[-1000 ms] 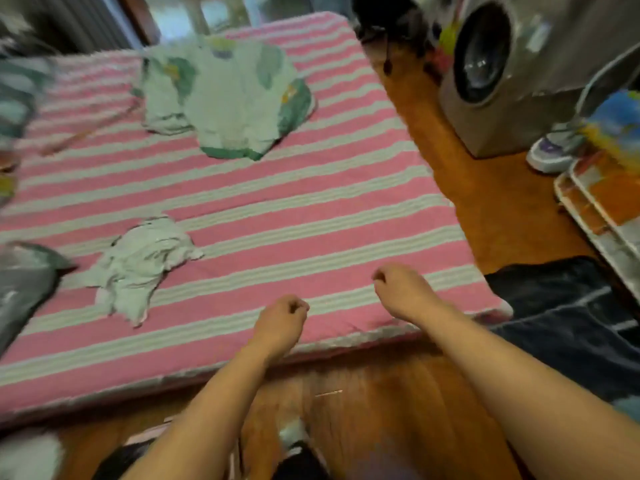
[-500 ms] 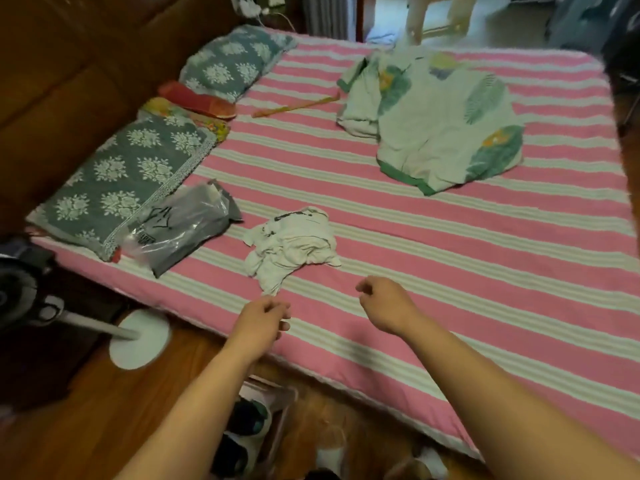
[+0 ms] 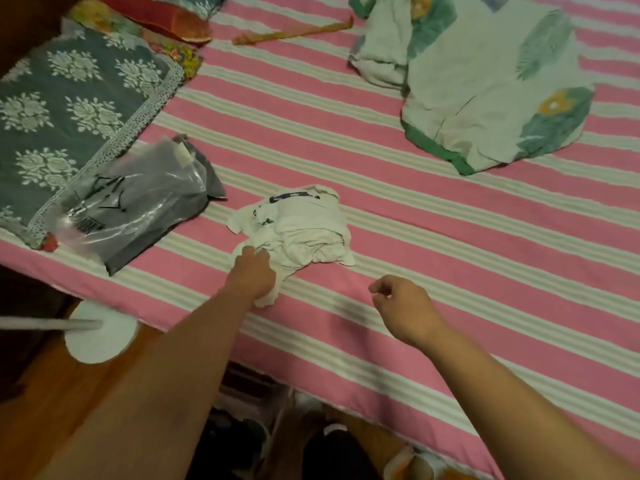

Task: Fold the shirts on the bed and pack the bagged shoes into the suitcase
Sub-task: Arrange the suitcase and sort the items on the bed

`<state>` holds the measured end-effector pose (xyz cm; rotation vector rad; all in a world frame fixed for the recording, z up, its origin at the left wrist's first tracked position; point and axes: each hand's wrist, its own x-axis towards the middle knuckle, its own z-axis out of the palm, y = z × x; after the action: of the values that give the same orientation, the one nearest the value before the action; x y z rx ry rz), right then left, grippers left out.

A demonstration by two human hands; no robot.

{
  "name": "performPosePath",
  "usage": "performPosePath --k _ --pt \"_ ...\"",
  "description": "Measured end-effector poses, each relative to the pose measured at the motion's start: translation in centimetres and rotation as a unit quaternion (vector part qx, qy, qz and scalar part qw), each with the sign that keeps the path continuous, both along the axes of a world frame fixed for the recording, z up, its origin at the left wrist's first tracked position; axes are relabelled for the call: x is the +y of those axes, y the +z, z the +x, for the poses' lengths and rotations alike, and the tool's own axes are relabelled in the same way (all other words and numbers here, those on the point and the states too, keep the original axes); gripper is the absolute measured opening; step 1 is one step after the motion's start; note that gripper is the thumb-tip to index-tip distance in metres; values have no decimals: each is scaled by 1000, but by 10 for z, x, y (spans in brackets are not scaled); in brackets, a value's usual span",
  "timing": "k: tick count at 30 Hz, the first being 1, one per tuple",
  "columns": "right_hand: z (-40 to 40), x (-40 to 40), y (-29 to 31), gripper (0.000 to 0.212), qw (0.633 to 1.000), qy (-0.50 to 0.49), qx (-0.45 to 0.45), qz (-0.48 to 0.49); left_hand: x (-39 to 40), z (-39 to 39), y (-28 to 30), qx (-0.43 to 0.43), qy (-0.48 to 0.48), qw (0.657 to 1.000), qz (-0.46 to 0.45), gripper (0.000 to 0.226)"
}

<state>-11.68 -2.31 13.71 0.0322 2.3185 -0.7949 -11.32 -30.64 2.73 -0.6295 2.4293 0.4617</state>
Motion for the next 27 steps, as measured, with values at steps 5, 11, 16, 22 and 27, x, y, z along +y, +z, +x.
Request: performPosePath --k 5,11,16,22,27 --pt "-11 -17 -31 23 1000 -8 -28 7 -54 -57 -87 -80 -121 989 -34 47" --pt "18 12 -14 15 991 -101 -77 26 -31 -37 -15 236 -28 971 -19 23" --pt "43 32 36 34 981 -162 -79 -67 79 24 113 229 -123 913 315 22" --pt "36 74 99 85 984 -40 89 -150 172 23 231 212 -219 853 424 27" --pt "2 134 166 26 952 109 240 -155 211 0 353 232 -285 824 432 32"
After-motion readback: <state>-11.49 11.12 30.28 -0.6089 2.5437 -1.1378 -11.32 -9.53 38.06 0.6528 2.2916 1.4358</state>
